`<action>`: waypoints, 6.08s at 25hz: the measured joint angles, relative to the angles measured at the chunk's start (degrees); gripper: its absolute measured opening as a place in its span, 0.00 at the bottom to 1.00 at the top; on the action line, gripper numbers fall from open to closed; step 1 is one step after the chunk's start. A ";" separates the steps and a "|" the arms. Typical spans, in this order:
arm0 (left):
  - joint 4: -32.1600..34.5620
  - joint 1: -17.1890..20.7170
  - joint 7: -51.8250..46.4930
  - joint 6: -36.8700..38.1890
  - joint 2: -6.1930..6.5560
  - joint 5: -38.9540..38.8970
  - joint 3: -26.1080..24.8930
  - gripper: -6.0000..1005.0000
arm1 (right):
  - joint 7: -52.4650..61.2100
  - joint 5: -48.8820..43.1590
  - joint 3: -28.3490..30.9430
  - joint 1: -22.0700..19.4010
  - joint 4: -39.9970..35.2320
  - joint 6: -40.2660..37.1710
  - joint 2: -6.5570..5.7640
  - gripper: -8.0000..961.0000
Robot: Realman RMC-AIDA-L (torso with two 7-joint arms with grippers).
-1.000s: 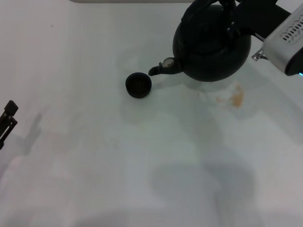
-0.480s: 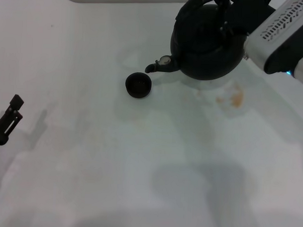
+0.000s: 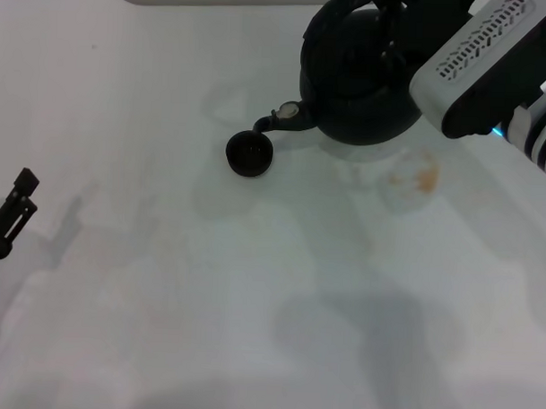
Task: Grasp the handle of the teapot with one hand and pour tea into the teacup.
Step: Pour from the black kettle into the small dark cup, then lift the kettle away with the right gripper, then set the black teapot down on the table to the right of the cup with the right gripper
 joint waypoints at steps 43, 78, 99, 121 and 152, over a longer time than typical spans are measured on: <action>0.15 -1.47 1.35 1.10 0.13 -0.12 -0.29 0.74 | -4.03 -1.75 -11.29 4.26 -0.38 -18.85 -0.11 0.12; 0.17 -1.98 1.41 2.39 0.11 -0.11 -0.29 0.74 | -5.19 -1.75 -12.24 4.29 -0.32 -19.47 -0.01 0.12; 0.16 -2.35 1.41 3.48 0.05 -0.11 -0.38 0.74 | 0.86 -0.93 -0.46 0.41 0.07 2.82 -0.24 0.12; -0.28 -3.08 1.40 3.99 0.07 0.01 0.00 0.74 | -0.48 3.61 21.73 -2.45 -8.69 30.89 0.02 0.12; 0.09 -3.67 1.41 4.00 0.14 0.34 0.14 0.74 | -16.93 14.66 23.47 0.05 -22.18 40.54 -0.10 0.12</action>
